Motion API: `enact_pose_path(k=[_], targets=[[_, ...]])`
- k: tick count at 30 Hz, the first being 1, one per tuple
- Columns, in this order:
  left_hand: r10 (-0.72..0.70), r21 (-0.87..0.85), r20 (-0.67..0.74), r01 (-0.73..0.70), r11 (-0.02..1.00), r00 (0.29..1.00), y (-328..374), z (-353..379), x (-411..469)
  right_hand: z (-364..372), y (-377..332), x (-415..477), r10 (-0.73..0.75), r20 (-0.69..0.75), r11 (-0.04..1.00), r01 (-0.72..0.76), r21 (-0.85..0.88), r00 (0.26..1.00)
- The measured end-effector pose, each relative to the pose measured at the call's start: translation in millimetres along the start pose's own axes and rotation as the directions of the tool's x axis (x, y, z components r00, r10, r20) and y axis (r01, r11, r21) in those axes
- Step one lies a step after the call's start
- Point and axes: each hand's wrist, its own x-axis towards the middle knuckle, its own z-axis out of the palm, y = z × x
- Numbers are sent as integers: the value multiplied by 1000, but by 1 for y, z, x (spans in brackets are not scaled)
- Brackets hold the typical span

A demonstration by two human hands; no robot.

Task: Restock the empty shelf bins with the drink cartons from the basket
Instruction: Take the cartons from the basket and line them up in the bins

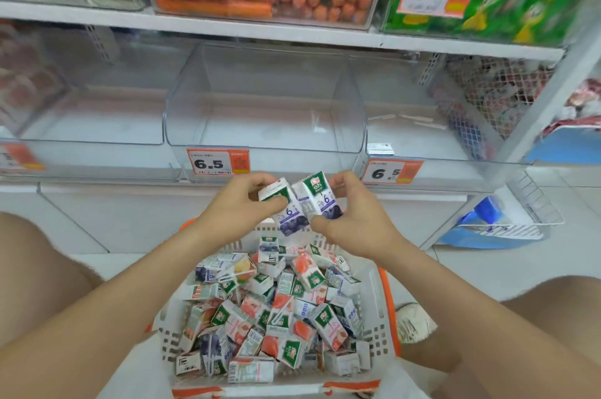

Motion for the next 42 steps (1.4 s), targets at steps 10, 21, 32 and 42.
enact_pose_path(k=[10,21,32,42], targets=[[158,-95,-56,-163,982,986,48,21,1,-65,-17,-3,-100,203,959,40,280,974],[394,307,-46,-363,880,918,82,62,36,-170,-4,47,-300,-322,953,300,-50,898],[400,349,-84,-349,870,913,82,84,58,-175,41,110,-78,172,835,159,-527,982],[338,222,-224,-290,931,914,108,96,75,-177,17,77,-333,83,937,340,-77,939]])
